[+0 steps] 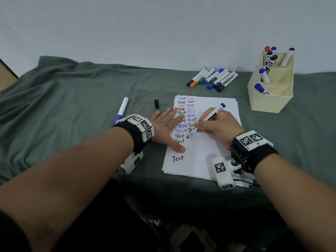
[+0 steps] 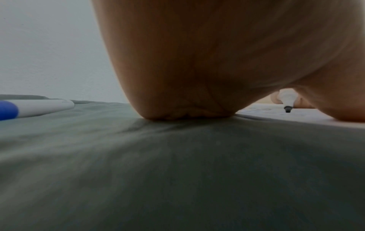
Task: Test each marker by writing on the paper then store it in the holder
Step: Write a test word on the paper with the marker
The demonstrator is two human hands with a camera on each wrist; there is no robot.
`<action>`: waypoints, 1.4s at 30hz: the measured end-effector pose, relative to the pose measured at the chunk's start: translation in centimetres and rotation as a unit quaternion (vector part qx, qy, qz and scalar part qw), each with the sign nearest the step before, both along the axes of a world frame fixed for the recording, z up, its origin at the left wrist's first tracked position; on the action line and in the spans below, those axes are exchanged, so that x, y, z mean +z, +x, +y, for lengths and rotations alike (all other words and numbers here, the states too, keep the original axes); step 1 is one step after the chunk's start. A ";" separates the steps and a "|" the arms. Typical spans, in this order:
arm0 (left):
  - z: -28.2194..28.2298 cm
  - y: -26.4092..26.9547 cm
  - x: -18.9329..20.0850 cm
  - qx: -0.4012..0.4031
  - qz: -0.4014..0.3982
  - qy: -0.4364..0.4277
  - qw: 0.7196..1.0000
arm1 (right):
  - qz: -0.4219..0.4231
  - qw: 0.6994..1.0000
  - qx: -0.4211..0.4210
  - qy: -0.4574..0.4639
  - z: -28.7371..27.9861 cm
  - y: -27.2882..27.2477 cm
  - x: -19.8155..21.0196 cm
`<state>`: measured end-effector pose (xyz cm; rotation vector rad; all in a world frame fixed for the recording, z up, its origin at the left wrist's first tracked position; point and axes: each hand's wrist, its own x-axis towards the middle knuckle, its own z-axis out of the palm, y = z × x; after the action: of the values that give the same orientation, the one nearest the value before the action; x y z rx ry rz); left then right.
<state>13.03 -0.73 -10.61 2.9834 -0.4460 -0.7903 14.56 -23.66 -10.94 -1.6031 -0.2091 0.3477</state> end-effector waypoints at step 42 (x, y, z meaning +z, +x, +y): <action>0.2 0.0 -0.3 0.003 -0.001 -0.009 1.000 | -0.029 0.998 -0.046 0.034 -0.5 0.0 -0.5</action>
<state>13.07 -0.57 -10.90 2.9681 -0.4414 -0.7777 14.60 -24.20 -11.40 -1.5503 -0.1876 0.2209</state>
